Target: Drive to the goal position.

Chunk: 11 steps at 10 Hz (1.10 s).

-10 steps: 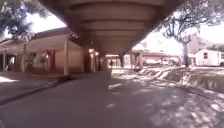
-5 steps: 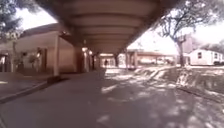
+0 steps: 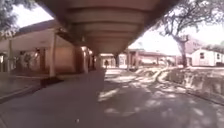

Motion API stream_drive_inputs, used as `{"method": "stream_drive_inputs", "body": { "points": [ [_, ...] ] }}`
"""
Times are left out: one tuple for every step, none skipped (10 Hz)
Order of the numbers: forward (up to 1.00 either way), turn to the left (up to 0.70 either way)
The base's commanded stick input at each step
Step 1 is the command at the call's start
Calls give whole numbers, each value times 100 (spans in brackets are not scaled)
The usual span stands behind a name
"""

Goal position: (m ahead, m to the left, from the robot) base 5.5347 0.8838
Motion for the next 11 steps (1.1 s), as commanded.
{"method": "stream_drive_inputs", "body": {
  "points": [
    [85,0],
    [85,0],
    [85,0],
    [85,0],
    [85,0],
    [85,0],
    [85,0],
    [85,0],
    [85,0],
    [85,0],
    [85,0]
  ]
}}
